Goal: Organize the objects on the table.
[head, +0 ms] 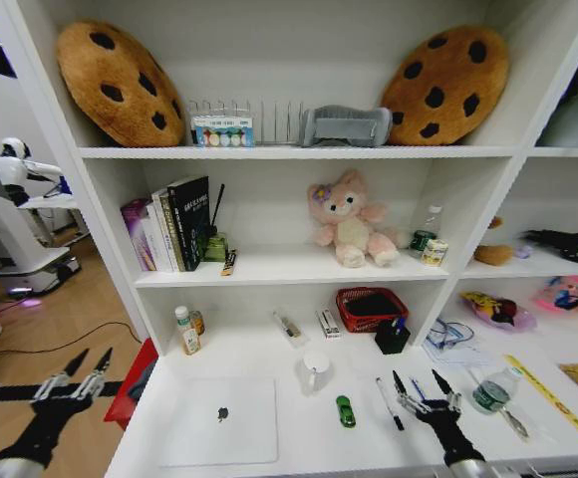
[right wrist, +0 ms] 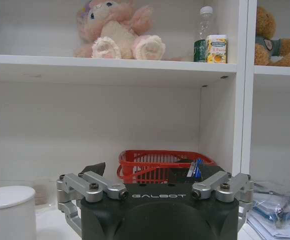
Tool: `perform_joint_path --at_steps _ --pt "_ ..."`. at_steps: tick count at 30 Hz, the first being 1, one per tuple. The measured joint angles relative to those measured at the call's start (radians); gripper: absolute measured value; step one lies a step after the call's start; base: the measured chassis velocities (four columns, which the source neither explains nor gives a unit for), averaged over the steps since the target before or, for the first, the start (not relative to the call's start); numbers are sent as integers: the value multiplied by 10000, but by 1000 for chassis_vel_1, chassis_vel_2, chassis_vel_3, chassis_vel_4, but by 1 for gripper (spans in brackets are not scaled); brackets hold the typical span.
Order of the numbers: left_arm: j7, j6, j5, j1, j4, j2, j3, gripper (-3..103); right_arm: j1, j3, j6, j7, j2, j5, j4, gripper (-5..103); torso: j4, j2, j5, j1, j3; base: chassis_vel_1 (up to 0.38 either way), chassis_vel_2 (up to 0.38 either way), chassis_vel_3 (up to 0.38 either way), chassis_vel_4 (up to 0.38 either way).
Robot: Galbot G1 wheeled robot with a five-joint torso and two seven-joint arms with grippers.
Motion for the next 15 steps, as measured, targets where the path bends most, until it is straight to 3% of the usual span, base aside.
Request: perform_joint_path --at_steps 2,4,5,7,15 --pt "6 -154 -129 93 58 -70 -237 78 -102 -143 -6 1 148 -144 108 100 1 0 0 0 0 0 0 0 0" --pt "5 -169 -175 100 57 -71 -289 78 -146 -182 -7 1 209 -214 148 100 0 1 0 0 0 0 0 0 0" --pt "-2 -172 -259 85 34 -71 -356 89 -249 -263 -13 1 334 -325 259 100 -2 0 0 0 0 0 0 0 0" --pt "-20 -170 -280 69 21 -71 -373 93 -285 -319 -22 1 389 -367 316 100 -3 0 -1 0 0 0 0 0 0" --pt "-35 -143 -288 55 7 -59 -376 100 -147 -1234 -140 54 630 -1090 -39 100 -2 0 0 0 0 0 0 0 0"
